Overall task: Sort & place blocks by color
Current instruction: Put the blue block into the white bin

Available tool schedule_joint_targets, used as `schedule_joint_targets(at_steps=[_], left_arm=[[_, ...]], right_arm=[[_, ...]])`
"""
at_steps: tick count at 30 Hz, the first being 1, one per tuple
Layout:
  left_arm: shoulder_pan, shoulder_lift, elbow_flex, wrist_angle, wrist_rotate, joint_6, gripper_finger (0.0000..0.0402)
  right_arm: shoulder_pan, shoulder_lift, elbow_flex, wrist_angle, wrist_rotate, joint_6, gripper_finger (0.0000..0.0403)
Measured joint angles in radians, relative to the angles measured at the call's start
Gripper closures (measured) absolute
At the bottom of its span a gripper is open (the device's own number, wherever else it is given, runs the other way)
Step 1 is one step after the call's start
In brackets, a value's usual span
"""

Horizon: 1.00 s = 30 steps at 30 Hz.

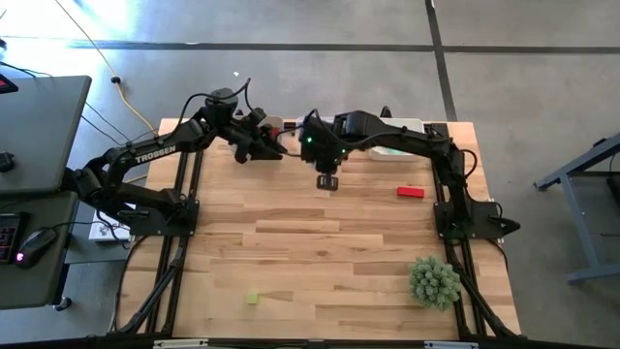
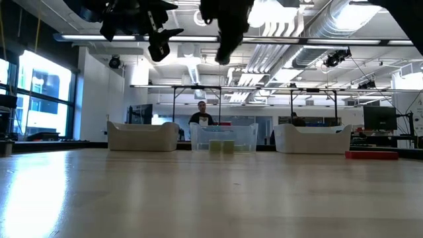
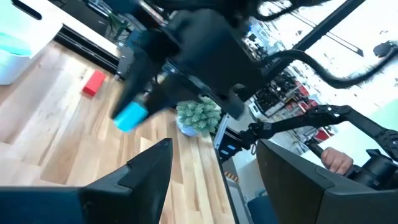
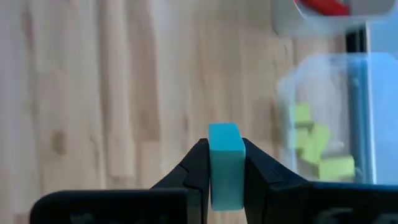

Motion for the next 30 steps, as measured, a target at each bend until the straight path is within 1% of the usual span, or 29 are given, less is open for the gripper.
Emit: schedule_joint_targets(at_steps=[6,13,16,19,26,30], left_arm=[[0.0,0.0,0.0,0.0,-0.044,0.0,0.0179],[0.0,0.0,0.0,0.0,-0.174,0.033,0.0179],[0.0,0.0,0.0,0.0,-0.231,0.037,0.0179],[0.004,0.0,0.0,0.0,-0.263,0.038,0.0179],[0.01,0.0,0.0,0.0,-0.287,0.038,0.0179],[0.01,0.0,0.0,0.001,-0.321,0.038,0.0179]], right_arm=[[-0.086,0.0,-0.052,-0.059,-0.001,-0.043,0.0364],[-0.209,-0.029,-0.118,-0.123,-0.002,-0.079,0.0364],[-0.267,-0.073,-0.184,-0.121,-0.005,-0.098,0.0364],[-0.325,-0.136,-0.268,-0.085,-0.008,-0.103,0.0364],[-0.438,-0.288,-0.485,0.102,-0.02,-0.098,0.0364],[-0.49,-0.334,-0.583,0.169,-0.019,-0.062,0.0364]])
